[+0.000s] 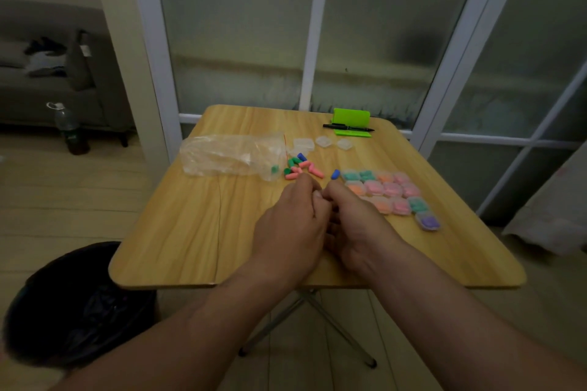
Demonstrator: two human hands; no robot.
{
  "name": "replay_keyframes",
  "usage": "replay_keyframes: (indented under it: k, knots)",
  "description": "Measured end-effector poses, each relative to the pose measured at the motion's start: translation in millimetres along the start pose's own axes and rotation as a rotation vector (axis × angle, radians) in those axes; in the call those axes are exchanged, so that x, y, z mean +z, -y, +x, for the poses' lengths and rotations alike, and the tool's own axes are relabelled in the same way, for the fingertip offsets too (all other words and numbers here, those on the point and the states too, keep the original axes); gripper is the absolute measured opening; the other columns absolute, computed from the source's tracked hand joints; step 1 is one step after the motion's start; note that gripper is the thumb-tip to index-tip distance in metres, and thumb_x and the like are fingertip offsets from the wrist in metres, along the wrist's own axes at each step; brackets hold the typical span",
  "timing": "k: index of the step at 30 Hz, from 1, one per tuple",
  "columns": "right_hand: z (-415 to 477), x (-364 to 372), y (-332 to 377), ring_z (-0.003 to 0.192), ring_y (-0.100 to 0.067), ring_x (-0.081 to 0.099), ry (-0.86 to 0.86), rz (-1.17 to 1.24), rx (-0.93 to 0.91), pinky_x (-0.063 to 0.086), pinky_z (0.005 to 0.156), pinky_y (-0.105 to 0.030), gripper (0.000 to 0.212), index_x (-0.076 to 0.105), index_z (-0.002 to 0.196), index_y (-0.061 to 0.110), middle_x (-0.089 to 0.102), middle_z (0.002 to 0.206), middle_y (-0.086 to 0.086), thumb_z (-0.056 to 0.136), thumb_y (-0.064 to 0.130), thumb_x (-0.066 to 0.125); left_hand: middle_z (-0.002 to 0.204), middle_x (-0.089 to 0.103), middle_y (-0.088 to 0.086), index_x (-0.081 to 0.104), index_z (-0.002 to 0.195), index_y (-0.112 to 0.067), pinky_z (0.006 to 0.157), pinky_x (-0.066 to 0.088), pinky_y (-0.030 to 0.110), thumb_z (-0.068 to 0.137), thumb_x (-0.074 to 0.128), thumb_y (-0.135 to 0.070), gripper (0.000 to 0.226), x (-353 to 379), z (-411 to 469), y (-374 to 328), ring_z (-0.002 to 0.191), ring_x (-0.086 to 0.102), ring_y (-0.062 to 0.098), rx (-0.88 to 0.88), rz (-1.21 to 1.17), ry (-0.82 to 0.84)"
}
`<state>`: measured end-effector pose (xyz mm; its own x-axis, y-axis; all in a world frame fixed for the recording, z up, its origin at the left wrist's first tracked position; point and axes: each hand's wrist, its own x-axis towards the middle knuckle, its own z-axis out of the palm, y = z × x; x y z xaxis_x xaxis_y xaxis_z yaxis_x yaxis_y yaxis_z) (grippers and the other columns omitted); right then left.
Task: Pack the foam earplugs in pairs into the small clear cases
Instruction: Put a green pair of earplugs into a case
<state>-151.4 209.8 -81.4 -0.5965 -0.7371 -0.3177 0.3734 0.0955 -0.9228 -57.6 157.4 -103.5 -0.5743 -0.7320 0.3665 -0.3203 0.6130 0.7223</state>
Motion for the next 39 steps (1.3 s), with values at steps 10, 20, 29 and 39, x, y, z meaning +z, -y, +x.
replay_keyframes:
  k: [10,20,29,39]
  knots:
    - [0.5,-1.8,10.1,0.055,-0.015,0.069,0.083,-0.131,-0.001,0.053,0.048,-0.026,0.017,0.070,0.084,0.011,0.070,0.061,-0.003,0.095,0.020,0.061,0.094,0.062,-0.005,0.048,0.105,-0.030,0.072,0.054,0.048,0.102,0.035,-0.040,0.017,-8.9,6.9,3.1,0.082,0.062,0.019,0.037,-0.027,0.105]
    - [11.7,-17.4,20.1,0.080,-0.030,0.080,0.118,-0.610,-0.160,0.066,0.079,-0.049,0.018,0.074,0.099,0.000,0.078,0.085,-0.017,0.090,0.013,0.067,0.083,0.077,0.008,0.059,0.118,-0.024,0.065,0.066,0.035,0.106,0.052,-0.023,0.014,-36.5,20.3,6.2,0.067,0.076,0.019,-0.125,-0.176,0.353]
    - [19.2,-26.5,17.7,0.077,-0.026,0.078,0.053,-0.574,-0.257,0.065,0.071,-0.042,0.020,0.077,0.111,0.022,0.077,0.097,-0.011,0.102,0.023,0.059,0.101,0.073,0.030,0.058,0.128,-0.012,0.069,0.067,0.036,0.110,0.047,-0.021,0.023,-31.0,22.6,-1.9,0.087,0.078,0.036,-0.531,-0.753,0.280]
    - [25.9,-41.2,30.5,0.098,-0.002,0.071,0.170,-0.880,-0.536,0.056,0.084,-0.023,0.017,0.080,0.106,0.024,0.078,0.102,0.009,0.097,0.013,0.072,0.103,0.068,0.020,0.059,0.131,0.001,0.069,0.061,0.031,0.097,0.048,0.012,0.037,-25.7,23.5,-0.4,0.075,0.069,0.020,-0.663,-1.042,0.603]
